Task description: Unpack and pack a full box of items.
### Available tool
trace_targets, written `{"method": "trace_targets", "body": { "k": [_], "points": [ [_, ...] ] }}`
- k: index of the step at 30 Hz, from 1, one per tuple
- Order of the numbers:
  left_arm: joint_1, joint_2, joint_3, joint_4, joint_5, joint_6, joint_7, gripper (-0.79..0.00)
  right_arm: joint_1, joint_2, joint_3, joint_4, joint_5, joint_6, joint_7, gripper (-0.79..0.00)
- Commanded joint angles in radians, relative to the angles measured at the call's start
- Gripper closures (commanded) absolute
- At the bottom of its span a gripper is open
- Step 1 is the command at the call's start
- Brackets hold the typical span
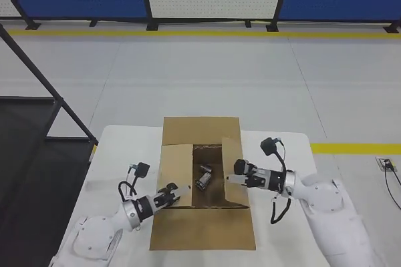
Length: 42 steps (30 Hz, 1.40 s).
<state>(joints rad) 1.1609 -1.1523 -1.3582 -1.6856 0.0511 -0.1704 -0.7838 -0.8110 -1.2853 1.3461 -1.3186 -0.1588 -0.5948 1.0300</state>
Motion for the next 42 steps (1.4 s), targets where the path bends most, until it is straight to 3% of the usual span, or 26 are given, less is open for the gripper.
{"method": "trace_targets", "body": {
  "k": [1, 7, 12, 24, 34, 42],
  "points": [
    [0.003, 0.001, 0.002, 0.0, 0.003, -0.001, -0.001, -0.785, 0.027, -0.003, -0.033, 0.039, -0.01, 0.001, -0.01, -0.785],
    [0.008, 0.005, 0.003, 0.001, 0.006, -0.001, -0.004, -0.785, 0.079, -0.01, -0.101, 0.109, -0.081, -0.014, -0.078, -0.785],
    [0.013, 0.008, 0.003, -0.002, 0.007, -0.001, -0.01, -0.785, 0.073, -0.013, -0.148, 0.099, -0.181, -0.054, -0.168, -0.785],
    [0.012, 0.013, 0.018, -0.002, 0.013, -0.002, -0.008, -0.785, 0.072, -0.009, -0.207, 0.078, -0.321, -0.037, -0.241, -0.785],
    [0.01, 0.015, 0.031, 0.003, 0.025, 0.008, 0.007, -0.785, 0.066, -0.003, -0.227, 0.061, -0.356, -0.034, -0.279, -0.785],
    [0.014, 0.019, 0.016, -0.022, -0.009, -0.02, 0.024, -0.785, 0.049, 0.012, -0.173, 0.067, -0.274, -0.081, -0.329, -0.785]
  ]
}}
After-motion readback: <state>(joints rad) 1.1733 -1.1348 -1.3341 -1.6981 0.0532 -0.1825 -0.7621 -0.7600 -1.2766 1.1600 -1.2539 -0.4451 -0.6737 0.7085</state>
